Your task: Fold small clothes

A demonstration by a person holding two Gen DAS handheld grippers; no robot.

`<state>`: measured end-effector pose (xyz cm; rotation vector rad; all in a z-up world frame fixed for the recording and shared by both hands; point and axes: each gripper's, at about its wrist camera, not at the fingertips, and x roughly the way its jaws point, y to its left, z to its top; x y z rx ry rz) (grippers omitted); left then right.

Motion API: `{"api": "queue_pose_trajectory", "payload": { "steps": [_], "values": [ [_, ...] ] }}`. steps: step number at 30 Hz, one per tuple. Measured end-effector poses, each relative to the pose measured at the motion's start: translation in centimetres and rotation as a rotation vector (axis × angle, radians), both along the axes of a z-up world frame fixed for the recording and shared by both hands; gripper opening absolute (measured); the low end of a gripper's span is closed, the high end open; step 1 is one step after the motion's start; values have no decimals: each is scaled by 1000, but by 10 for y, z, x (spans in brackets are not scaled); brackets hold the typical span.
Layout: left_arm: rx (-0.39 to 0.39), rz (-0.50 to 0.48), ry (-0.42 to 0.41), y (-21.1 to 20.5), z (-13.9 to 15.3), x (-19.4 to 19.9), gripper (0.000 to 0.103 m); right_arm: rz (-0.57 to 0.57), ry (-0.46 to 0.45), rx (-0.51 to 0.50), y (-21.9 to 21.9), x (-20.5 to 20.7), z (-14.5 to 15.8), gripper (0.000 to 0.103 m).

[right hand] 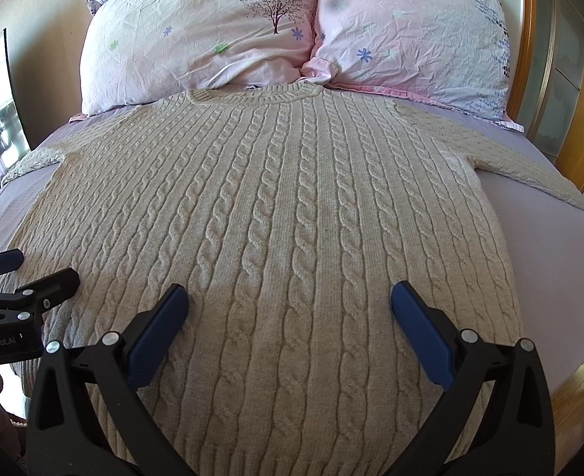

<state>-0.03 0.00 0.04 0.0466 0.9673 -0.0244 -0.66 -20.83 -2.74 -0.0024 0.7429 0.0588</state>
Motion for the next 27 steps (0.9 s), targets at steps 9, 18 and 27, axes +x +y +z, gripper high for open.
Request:
{"api": "queue_pose_trajectory", "payload": {
  "steps": [9, 18, 27],
  "values": [
    [3, -8, 23, 0, 2, 4, 102, 7, 9, -7, 0, 2, 2, 101],
    [12, -37, 60, -1, 2, 14, 102, 140, -20, 37, -44, 12, 28, 101],
    [36, 7, -233, 39, 36, 28, 102, -641, -139, 512, -344, 58, 65, 70]
  ]
}}
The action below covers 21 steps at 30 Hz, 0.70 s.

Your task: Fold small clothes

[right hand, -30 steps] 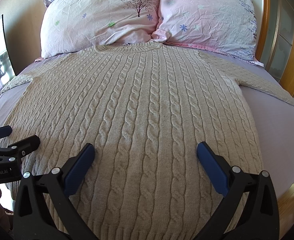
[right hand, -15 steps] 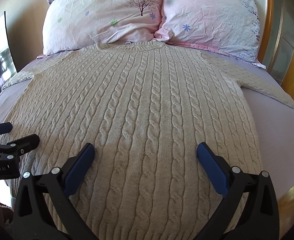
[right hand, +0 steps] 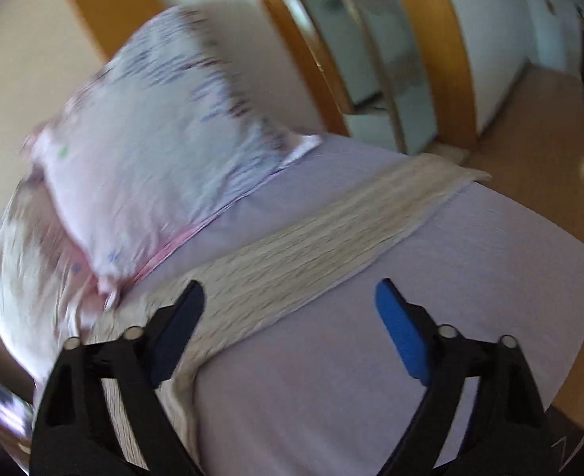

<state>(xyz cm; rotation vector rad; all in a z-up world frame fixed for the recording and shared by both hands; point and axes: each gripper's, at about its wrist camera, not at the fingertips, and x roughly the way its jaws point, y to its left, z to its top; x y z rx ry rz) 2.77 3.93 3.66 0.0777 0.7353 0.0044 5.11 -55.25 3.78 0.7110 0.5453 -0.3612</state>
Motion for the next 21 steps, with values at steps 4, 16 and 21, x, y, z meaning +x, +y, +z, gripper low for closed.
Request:
{"api": "queue_pose_trajectory", "payload": {
  "steps": [4, 16, 21],
  "values": [
    [-144, 21, -46, 42, 13, 24, 102, -178, 48, 183, -84, 17, -28, 59],
    [-340, 301, -107, 170, 13, 53, 102, -299, 99, 225, -130, 49, -69, 8],
    [-345, 397, -145, 216, 13, 50, 102, -83, -105, -7, -43, 64, 13, 7]
  ]
}}
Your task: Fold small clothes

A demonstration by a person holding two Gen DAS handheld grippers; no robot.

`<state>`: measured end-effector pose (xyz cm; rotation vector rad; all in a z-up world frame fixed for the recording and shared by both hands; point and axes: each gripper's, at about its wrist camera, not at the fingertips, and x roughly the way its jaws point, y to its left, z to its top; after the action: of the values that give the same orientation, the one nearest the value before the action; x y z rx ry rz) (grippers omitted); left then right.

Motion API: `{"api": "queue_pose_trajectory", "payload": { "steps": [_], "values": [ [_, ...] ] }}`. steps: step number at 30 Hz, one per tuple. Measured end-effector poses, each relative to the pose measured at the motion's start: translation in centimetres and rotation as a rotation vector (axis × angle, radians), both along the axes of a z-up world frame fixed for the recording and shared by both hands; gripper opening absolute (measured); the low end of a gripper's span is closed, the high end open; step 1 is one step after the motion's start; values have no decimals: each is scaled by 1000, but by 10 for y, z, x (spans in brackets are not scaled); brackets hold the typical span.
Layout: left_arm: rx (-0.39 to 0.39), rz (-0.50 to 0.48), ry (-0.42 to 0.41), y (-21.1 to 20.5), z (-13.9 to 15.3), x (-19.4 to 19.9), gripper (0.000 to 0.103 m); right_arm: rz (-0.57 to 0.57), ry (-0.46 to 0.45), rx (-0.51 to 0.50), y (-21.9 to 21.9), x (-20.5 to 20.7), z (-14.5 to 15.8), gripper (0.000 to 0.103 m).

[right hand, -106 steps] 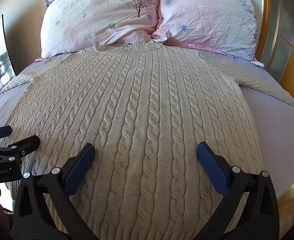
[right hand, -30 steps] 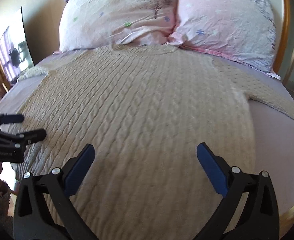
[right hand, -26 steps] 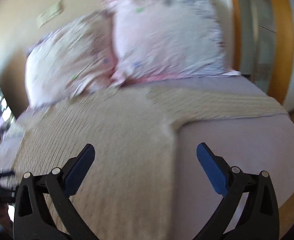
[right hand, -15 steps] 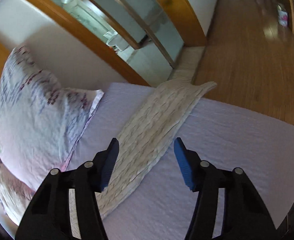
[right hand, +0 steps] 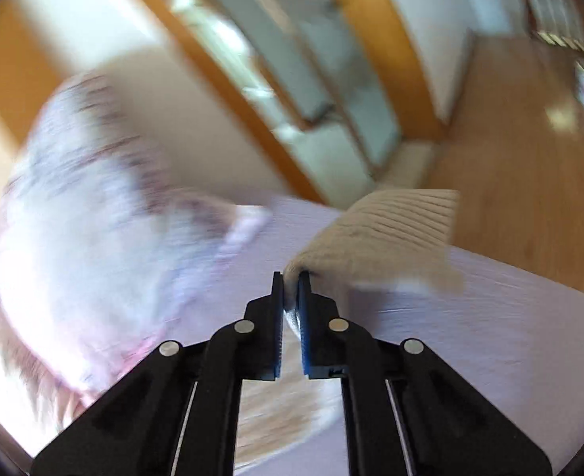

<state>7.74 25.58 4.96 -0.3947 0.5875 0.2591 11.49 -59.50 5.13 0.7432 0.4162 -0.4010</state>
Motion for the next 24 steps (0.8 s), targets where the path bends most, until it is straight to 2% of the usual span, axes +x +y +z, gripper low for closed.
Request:
{"api": "queue_pose_trajectory", "payload": {
  "steps": [3, 5, 6, 8, 10, 12, 14, 16, 18, 23, 24],
  "values": [
    [-147, 58, -72, 34, -5, -1, 102, 305, -133, -141, 110, 15, 52, 7],
    [-264, 113, -99, 55, -11, 1, 102, 535, -184, -212, 192, 22, 66, 7],
    [-300, 130, -84, 62, -14, 6, 102, 665, -184, -227, 234, 25, 63, 8],
    [-328, 149, -54, 74, -18, 16, 102, 945, -112, -234, 314, 33, 42, 13],
    [-330, 186, -44, 84, -21, 24, 102, 1097, -40, -254, 364, 31, 21, 28],
    [-352, 209, -31, 95, -25, 32, 100, 1112, -64, -288, 378, 24, 18, 55],
    [-423, 216, -22, 108, -32, 38, 94, 1050, -120, -327, 366, 14, 26, 71],
    [-490, 234, -11, 122, -41, 45, 84, 994, -143, -321, 348, 13, 31, 74],
    [-526, 260, -19, 135, -47, 49, 79, 946, -136, -283, 322, 6, 33, 75],
    [-625, 348, -52, 169, -56, 58, 62, 849, -112, -220, 284, 9, 18, 75],
    [-639, 367, -45, 174, -57, 60, 52, 839, -113, -211, 277, 8, 16, 75]
  ]
}}
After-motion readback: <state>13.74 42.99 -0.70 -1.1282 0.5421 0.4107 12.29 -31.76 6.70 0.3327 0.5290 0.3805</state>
